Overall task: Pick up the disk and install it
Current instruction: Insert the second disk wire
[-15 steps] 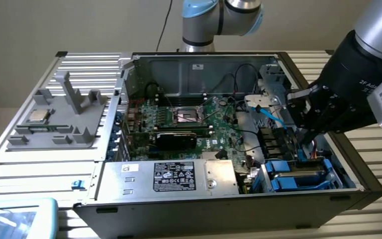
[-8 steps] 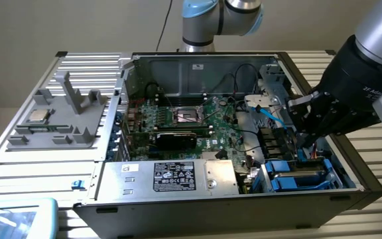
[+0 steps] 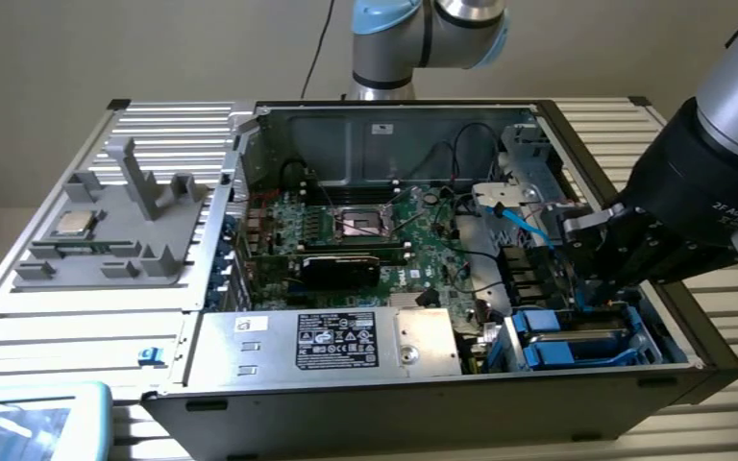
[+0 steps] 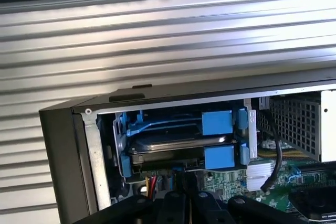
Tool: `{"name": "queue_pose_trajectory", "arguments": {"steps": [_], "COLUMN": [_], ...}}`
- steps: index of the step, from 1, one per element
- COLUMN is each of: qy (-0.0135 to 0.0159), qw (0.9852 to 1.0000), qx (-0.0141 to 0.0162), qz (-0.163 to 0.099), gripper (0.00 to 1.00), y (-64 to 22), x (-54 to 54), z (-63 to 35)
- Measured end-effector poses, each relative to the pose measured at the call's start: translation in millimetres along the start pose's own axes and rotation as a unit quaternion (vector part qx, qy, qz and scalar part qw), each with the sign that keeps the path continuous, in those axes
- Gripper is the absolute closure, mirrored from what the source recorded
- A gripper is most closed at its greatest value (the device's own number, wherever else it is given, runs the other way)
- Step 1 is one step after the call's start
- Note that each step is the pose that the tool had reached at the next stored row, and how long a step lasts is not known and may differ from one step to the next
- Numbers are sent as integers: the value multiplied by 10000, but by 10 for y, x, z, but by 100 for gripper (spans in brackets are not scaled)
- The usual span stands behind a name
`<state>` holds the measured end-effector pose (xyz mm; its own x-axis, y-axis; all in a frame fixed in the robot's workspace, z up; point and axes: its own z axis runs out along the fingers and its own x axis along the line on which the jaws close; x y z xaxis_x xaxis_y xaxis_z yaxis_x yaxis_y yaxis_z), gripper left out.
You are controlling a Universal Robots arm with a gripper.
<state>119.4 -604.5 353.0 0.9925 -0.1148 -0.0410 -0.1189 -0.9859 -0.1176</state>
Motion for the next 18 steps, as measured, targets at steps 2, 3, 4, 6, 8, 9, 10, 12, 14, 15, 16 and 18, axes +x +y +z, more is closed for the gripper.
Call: {"name": "queue_pose_trajectory", "arguments": {"steps": [2,3,4,6,8,9,10,12,14,15,16,18], "qy": [-3,-5,-7,-13,-16,-19,-20,-24,-29,-35,-43,-52], "qw": [10000,10000,10000,10000,10000,9999,9999,9999,9999,9999,9999,9999], "qx": [11,15,23,43,53,53,52,53,62,70,63,59], "qz": [-18,-25,-33,-54,-76,-87,-98,-120,-133,-135,-135,-137], "gripper": [89,89,89,89,89,89,89,89,89,89,89,89], "y": [7,9,11,14,18,19,19,20,17,12,6,1], "x": [3,3,4,5,7,10,15,25,37,48,72,124], "z": [36,54,69,94,125,139,149,158,148,121,90,72]}}
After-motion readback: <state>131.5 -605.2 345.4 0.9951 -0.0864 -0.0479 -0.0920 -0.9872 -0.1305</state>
